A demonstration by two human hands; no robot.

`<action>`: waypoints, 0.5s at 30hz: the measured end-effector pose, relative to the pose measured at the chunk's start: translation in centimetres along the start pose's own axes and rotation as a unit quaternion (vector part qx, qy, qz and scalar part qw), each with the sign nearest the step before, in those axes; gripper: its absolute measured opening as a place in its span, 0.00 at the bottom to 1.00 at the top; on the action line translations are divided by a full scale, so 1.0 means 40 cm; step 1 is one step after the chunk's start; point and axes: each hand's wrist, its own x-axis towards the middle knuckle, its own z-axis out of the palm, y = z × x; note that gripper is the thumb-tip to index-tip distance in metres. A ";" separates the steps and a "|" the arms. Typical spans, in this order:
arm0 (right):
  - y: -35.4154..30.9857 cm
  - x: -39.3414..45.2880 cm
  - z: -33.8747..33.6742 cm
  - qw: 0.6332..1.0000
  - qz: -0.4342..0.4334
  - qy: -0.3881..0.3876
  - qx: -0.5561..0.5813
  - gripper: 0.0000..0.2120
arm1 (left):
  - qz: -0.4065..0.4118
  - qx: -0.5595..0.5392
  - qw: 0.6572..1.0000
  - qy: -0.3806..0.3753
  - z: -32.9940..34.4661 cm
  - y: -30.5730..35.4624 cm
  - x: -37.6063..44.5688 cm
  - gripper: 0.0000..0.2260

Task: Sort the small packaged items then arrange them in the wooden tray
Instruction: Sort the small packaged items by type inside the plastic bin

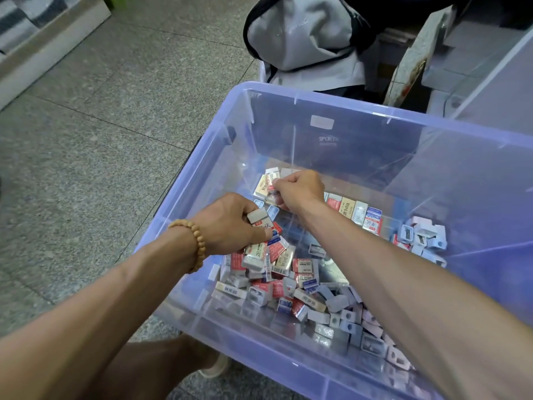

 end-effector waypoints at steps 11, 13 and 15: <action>0.018 0.043 0.006 0.990 -0.048 0.002 -0.133 0.09 | -0.003 -0.011 1.000 0.000 0.002 0.000 0.007 0.11; 0.018 0.036 -0.002 0.990 -0.053 -0.019 -0.130 0.09 | 0.003 -0.016 1.000 0.001 0.002 0.000 0.009 0.11; 0.014 0.016 -0.027 0.988 -0.063 -0.040 -0.134 0.12 | 0.007 -0.018 1.000 0.001 0.002 0.000 0.010 0.11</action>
